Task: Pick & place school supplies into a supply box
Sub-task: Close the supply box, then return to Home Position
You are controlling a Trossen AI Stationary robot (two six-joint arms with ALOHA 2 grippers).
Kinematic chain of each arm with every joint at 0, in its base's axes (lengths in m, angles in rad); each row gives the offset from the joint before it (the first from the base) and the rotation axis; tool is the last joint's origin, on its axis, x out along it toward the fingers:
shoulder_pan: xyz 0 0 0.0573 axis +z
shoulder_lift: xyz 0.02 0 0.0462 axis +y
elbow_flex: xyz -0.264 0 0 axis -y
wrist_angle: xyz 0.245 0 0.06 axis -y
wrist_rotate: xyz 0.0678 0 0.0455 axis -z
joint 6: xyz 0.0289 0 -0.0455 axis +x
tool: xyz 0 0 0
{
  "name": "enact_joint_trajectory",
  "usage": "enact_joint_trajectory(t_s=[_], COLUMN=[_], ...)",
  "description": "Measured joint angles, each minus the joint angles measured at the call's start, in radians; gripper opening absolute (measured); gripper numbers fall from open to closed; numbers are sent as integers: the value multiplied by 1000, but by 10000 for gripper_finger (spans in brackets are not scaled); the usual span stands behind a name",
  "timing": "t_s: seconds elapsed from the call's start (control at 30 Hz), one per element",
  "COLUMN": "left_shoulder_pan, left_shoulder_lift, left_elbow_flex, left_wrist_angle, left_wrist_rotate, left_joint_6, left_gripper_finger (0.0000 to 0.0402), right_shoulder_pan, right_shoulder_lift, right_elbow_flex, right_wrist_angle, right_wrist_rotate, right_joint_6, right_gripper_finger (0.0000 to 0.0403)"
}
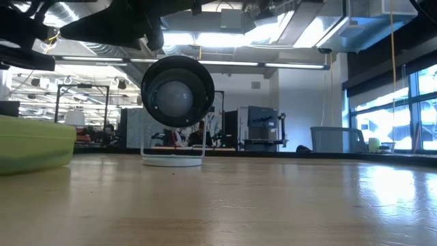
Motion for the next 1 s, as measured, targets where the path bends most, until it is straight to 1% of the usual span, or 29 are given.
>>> enact_joint_trajectory(t_s=[0.07,0.13,0.2,0.27,0.33,0.43,0.5,0.57,0.63,0.73,0.8,0.9,1.0], left_shoulder_pan=[-6,-20,-38,-59,-83,-114,-128,-134,-138,-127,-97,-52,-19], left_shoulder_lift=[-32,-78,-135,-197,-276,-400,-477,-559,-640,-767,-849,-951,-1030], left_elbow_flex=[4,17,34,39,39,21,-2,-46,-109,-234,-309,-386,-428], left_wrist_angle=[-1,-6,5,23,94,263,372,475,575,729,806,887,896], left_wrist_rotate=[-1,-9,-27,-70,-143,-299,-394,-473,-513,-512,-481,-449,-433], left_joint_6=[-54,-102,-154,-201,-232,-244,-206,-156,-96,-23,7,52,105], left_gripper_finger=[5,4,3,2,1,4,5,6,5,2,2,3,3], right_shoulder_pan=[0,0,0,0,1,11,19,28,31,29,33,45,62], right_shoulder_lift=[-7,-21,-52,-95,-148,-241,-302,-358,-416,-518,-591,-700,-799], right_elbow_flex=[0,0,-1,-1,-1,0,0,-15,-57,-180,-295,-501,-715], right_wrist_angle=[-9,-40,-126,-226,-327,-507,-637,-725,-783,-722,-599,-310,-20], right_wrist_rotate=[-1,-24,-52,-71,-68,-43,-45,-37,-61,-130,-169,-234,-256], right_joint_6=[32,61,82,105,113,66,75,110,146,216,257,292,312], right_gripper_finger=[369,369,369,369,369,369,369,369,369,369,369,369,369])
